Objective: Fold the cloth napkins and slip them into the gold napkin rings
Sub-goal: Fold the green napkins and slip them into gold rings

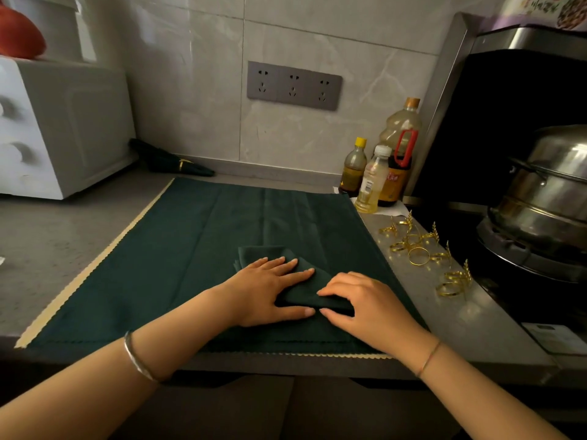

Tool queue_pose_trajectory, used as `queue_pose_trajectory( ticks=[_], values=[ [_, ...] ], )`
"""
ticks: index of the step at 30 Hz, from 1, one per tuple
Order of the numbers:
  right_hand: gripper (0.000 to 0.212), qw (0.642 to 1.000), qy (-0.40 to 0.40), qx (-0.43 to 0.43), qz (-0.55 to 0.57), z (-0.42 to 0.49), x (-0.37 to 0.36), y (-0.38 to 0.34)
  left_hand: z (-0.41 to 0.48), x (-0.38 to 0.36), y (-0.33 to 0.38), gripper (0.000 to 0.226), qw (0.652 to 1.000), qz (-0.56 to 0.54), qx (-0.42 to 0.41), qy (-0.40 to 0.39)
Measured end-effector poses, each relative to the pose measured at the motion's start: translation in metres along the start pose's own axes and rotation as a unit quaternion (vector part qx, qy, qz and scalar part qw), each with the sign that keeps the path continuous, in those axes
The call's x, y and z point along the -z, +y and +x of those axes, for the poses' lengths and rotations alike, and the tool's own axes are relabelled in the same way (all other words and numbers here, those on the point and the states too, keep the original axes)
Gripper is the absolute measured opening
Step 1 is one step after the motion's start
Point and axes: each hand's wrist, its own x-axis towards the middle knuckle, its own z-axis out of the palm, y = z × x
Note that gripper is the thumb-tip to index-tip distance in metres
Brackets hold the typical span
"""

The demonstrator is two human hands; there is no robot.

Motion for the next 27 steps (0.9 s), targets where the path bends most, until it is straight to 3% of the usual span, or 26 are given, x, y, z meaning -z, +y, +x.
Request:
queue_pose_trajectory(
  ticks=[8,11,15,18,20,23,27],
  values=[
    [0.023,0.999,0.006,-0.039,0.029,0.008,-0.007,0.001,-0.011,0.013,-0.028,0.044,0.994,-0.009,-0.043,0.1],
    [0.022,0.992,0.007,-0.094,0.08,0.013,-0.006,0.007,-0.004,0.018,-0.043,0.036,0.983,-0.119,-0.002,0.139],
    [0.021,0.954,0.003,-0.196,0.226,0.024,-0.006,0.015,0.017,0.023,-0.052,0.047,0.961,-0.21,0.026,0.178],
    [0.021,0.933,-0.008,-0.246,0.262,0.035,-0.006,0.021,0.034,0.025,-0.056,0.059,0.957,-0.221,0.066,0.174],
    [0.021,0.93,-0.018,-0.266,0.254,0.041,-0.008,0.027,0.041,0.024,-0.058,0.069,0.96,-0.206,0.087,0.168],
    [0.02,0.94,-0.034,-0.271,0.206,0.045,-0.008,0.03,0.047,0.022,-0.057,0.051,0.966,-0.152,0.132,0.165],
    [0.028,0.957,-0.057,-0.267,0.099,0.044,-0.002,0.027,0.047,0.018,-0.05,0.041,0.958,-0.08,0.166,0.221]
  ],
)
